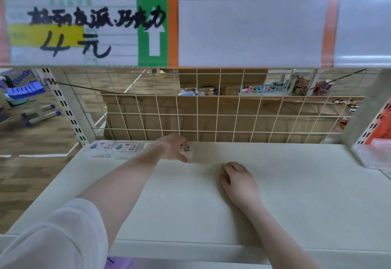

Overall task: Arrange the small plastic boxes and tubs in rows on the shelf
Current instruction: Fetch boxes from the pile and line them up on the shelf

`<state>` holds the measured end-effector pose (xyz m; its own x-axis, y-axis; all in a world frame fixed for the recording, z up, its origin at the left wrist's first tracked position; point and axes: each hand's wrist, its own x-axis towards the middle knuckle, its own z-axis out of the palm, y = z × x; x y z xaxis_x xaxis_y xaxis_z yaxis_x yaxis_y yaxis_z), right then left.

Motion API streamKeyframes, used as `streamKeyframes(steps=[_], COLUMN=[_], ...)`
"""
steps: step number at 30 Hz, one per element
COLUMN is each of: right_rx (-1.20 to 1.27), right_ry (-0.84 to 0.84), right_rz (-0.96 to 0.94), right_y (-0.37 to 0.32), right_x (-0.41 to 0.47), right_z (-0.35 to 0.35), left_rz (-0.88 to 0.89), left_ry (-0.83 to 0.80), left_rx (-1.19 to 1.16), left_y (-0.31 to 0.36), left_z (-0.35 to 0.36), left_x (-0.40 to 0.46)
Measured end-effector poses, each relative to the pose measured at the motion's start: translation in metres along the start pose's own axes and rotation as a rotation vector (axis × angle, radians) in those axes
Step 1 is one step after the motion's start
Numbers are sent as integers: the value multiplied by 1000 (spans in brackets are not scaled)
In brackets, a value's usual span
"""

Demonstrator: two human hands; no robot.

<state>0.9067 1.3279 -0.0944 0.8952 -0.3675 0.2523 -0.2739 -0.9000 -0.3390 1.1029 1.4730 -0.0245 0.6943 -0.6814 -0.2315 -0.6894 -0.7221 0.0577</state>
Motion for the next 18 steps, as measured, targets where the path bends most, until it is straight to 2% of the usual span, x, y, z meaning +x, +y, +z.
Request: streamKeyframes(steps=[4,8,11,15,18], right_rx=[27,50,73,138,88], right_ry=[5,19,22,13,-45], right_rz=[21,38,50,81,99], right_y=[0,1,1,-2,-6], right_x=[0,1,2,1,0], right_z=[-1,-1,-1,-4,-10], left_rz=[36,84,0,-130,-202], left_ry=[103,380,531,527,496], left_rx=[-8,-58,-155,-159,-118], left_y=[5,11,15,12,8], left_z=[-1,10,29,51,65], left_x=[-12,-42,-75,-118,-143])
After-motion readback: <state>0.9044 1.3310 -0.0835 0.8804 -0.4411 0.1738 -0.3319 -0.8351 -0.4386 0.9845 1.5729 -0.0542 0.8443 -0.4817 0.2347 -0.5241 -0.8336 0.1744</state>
